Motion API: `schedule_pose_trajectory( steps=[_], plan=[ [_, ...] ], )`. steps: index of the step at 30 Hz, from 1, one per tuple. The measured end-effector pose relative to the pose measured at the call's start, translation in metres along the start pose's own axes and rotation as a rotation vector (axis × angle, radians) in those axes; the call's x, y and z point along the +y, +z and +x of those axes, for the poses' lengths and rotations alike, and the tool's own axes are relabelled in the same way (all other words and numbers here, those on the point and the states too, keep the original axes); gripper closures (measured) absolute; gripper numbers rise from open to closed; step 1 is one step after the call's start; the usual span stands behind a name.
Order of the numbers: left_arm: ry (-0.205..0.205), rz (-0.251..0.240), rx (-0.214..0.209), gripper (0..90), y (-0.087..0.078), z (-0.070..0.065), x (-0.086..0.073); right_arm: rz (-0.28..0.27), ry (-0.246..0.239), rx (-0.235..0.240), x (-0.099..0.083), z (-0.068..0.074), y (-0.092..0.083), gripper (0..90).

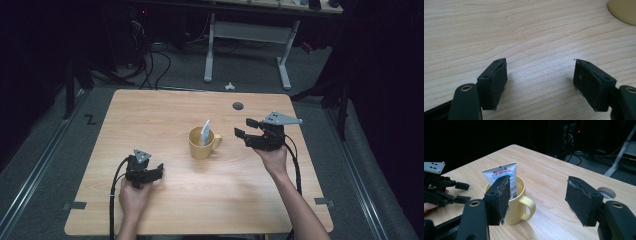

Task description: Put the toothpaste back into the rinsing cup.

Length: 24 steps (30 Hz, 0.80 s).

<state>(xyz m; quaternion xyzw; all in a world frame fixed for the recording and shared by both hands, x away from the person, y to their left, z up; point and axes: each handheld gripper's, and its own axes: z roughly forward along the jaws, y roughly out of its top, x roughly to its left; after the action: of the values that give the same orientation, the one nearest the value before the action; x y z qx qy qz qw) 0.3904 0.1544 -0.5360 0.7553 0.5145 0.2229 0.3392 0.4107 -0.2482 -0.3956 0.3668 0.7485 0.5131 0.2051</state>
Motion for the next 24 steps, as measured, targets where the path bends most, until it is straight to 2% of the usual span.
schedule_pose_trajectory(
  steps=[24],
  plan=[
    [0.000,0.000,0.000,27.6,0.000,0.000,0.000,-0.005,0.052,-0.036,-0.011,-0.010,-0.018,39.9]
  ],
)
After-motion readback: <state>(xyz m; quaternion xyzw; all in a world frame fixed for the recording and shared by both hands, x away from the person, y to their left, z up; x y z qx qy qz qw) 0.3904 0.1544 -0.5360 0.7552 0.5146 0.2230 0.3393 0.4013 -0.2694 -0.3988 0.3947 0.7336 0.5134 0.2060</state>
